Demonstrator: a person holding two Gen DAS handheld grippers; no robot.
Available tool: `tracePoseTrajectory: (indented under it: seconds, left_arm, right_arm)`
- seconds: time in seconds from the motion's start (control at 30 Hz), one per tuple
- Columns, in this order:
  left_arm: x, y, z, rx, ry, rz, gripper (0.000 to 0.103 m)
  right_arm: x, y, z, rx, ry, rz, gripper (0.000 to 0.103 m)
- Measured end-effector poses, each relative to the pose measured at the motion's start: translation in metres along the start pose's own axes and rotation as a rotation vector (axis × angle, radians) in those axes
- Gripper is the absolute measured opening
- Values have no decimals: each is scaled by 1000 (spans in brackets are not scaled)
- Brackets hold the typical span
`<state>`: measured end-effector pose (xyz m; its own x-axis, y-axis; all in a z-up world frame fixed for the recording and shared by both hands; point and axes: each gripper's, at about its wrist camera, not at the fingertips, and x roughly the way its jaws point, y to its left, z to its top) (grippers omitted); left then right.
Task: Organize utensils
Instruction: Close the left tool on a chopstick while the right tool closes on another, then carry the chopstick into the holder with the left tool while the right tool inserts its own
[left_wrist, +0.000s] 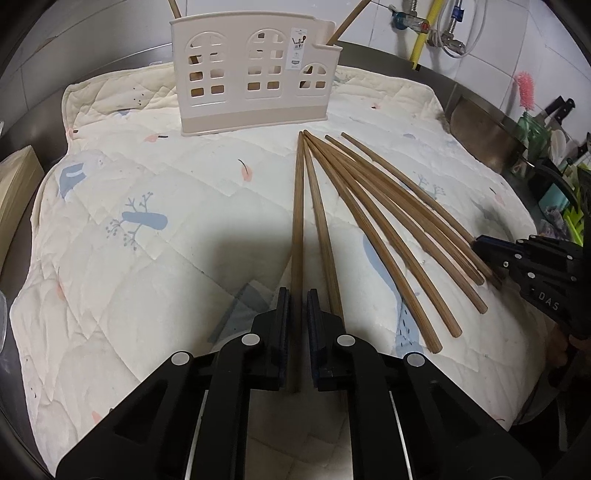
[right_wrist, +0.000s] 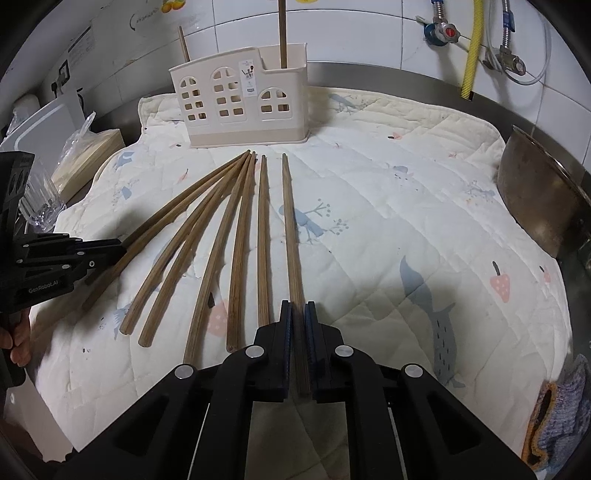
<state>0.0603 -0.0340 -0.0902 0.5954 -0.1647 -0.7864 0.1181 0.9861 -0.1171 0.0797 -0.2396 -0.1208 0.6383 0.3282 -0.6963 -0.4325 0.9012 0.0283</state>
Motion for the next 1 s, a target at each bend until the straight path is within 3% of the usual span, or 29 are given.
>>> tracePoseTrajectory:
  seconds: [0.2, 0.37, 0.7, 1.0]
  left_arm:
    - [-9, 3, 4, -7, -14, -8, 6]
    - [-32, 2, 19, 23, -71, -7, 6]
    - [-80, 1, 74, 94, -220, 3, 6]
    - [-88, 5, 120, 118, -250, -41, 6]
  right_arm:
    - [-8, 3, 4, -17, -25, -17, 7]
    - [-36, 5, 21, -38, -113, -38, 7]
    - [-92, 11, 90, -90, -309, 2, 6]
    - [-111, 16, 156, -142, -353, 80, 6]
